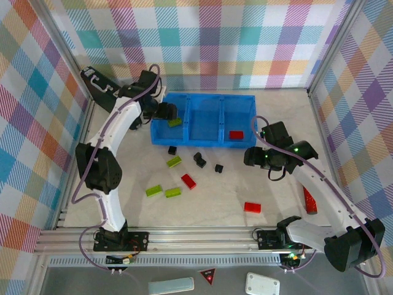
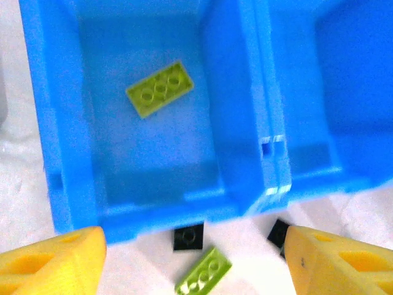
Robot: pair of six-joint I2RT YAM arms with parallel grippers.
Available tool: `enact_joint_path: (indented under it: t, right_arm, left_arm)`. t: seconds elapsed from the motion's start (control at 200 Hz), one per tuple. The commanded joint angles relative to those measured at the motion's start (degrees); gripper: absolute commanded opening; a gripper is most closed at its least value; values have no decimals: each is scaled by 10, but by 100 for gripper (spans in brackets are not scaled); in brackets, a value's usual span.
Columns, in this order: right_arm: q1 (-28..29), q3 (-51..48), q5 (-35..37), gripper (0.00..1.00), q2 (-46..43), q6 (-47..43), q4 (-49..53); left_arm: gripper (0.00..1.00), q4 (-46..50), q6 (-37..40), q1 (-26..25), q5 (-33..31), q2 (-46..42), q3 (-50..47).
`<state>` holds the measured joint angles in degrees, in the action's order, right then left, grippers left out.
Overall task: Sort the legos into containers by color
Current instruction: Pick up the lego from the bottom-center of the table.
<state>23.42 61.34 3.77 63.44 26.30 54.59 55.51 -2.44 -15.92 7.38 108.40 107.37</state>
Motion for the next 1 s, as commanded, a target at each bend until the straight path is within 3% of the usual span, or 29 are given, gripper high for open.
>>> enact_joint_path:
  t: [0.0, 0.38, 0.64, 0.995]
  right_arm:
    - [8, 11, -2, 70, 0, 17, 43]
    - [67, -67, 8, 70, 0, 103, 81]
    - [122, -133, -6, 72, 15, 169, 85]
    - [134, -209, -43, 74, 26, 194, 37]
  left_arm:
    - [77, 20, 12, 9, -13, -57, -59]
    - [77, -68, 39, 36, -16, -185, -262]
    - [76, -84, 44, 39, -11, -181, -280]
    - [77, -95, 41, 43, 14, -162, -289]
